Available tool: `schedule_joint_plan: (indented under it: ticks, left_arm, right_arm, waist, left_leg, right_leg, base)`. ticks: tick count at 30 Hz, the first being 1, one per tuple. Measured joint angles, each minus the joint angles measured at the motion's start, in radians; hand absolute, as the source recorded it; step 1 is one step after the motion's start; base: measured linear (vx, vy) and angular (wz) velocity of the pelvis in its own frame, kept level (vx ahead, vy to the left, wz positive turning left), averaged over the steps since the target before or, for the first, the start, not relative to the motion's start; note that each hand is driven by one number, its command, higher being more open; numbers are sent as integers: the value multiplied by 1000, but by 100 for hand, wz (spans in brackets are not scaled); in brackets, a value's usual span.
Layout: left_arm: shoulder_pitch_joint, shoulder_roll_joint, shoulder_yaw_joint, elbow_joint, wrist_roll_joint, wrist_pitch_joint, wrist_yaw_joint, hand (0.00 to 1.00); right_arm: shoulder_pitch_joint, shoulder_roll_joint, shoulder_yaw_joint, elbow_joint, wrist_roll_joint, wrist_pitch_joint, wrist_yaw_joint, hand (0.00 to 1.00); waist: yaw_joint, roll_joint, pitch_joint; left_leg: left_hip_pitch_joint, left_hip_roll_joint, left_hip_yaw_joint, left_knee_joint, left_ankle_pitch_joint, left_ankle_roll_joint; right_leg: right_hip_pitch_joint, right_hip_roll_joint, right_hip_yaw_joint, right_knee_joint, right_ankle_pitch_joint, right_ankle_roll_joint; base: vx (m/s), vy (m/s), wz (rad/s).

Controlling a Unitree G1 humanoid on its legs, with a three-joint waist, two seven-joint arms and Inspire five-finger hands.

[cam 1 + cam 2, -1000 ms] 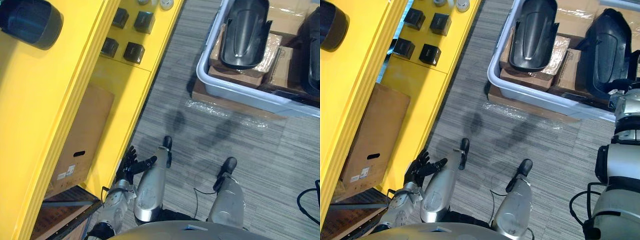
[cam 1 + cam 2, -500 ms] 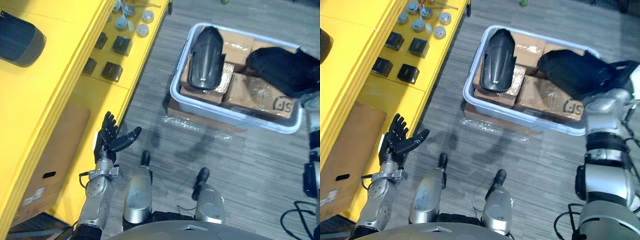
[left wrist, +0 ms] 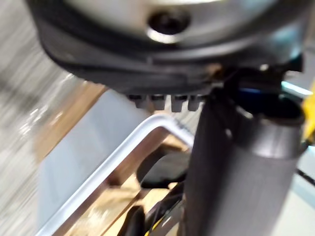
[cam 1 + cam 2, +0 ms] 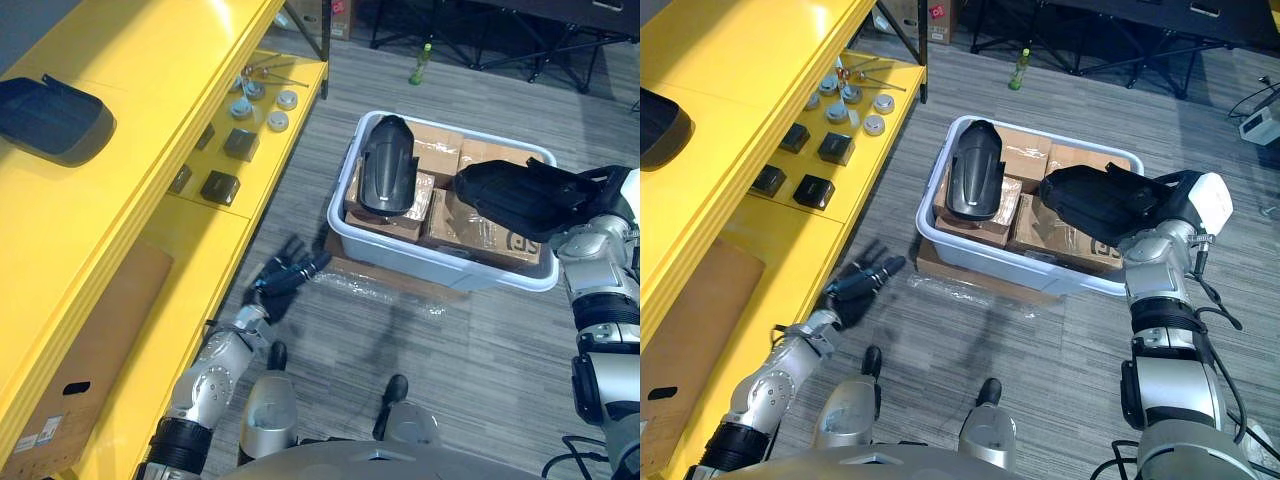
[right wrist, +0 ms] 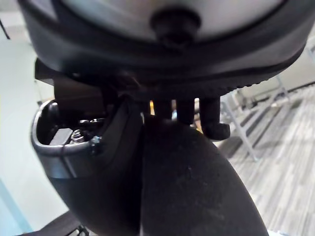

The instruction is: Walk over and take three plastic housings, then place them on the shelf

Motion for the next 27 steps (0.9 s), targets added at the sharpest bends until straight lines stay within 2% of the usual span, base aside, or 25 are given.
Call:
schedule_joint_plan:
  ticks: [2,6,9,13,18,21,23,25,27]
  left_arm:
    - [-3,4,-50,49,-139,106,-3,100]
    - [-23,7,-102,92,-303,192,-1,100]
    - [-69,13,-108,99,-401,192,3,100]
    - [-104,16,-119,103,-493,175,4,100]
    - [-113,9,-185,103,-619,142,17,100]
    - [-127,-9,-221,103,-677,114,29,100]
    - [-144,-13,-237,103,-682,99,32,100]
    - [-161,-23,-252,103,-691,73,39,100]
    - [-163,-34,-255,103,-714,48,43,100]
  right_arm:
    - [0,8,0,-33,-1,-32,-46,0]
    - [-3,8,0,-95,-41,-89,-137,0]
    - [-3,8,0,-125,-41,-102,-184,0]
    - [-4,8,1,-191,-73,-150,-212,0]
    - [-2,8,21,-242,-120,-247,-237,0]
    - [12,9,24,-282,-158,-337,-267,0]
    - [29,9,24,-303,-171,-373,-284,0]
    - [66,19,25,-326,-202,-443,-307,0]
    - [84,33,26,-353,-235,-475,-308,0]
  waist:
    - [-9,-2,-15]
    - [-28,-9,-31]
    - [-42,-15,-53]
    - [-57,-15,-62]
    - [-78,-16,-96]
    - [-84,-15,-111]
    - [-86,-17,-116]
    - [-94,-18,-141]
    - [-105,-18,-141]
  left_leg:
    - [7,8,7,-27,16,-6]
    - [39,24,29,-79,46,-20]
    - [47,26,32,-98,58,-21]
    - [77,25,44,-130,65,-20]
    - [108,23,53,-173,82,-20]
    - [134,21,66,-200,93,-20]
    - [146,21,69,-208,95,-20]
    - [158,21,71,-227,103,-20]
    - [173,21,74,-230,104,-20]
  right_leg:
    - [-4,10,5,-15,-1,-4]
    - [-11,27,23,-22,5,-11]
    - [-12,29,22,-23,9,-14]
    - [-5,29,33,-25,12,-14]
    - [9,29,34,-42,14,-11]
    - [22,30,42,-58,17,-6]
    - [28,30,45,-58,18,-6]
    - [29,31,46,-58,17,-6]
    - [41,31,48,-59,17,-5]
  base:
    - [-34,-41,-10]
    - [11,-43,-13]
    - [8,-12,-5]
    - [5,3,-7]
    - [5,-2,-3]
    - [4,1,-9]
    - [-4,1,-6]
    - [1,-1,-2]
    - [-10,-4,-6]
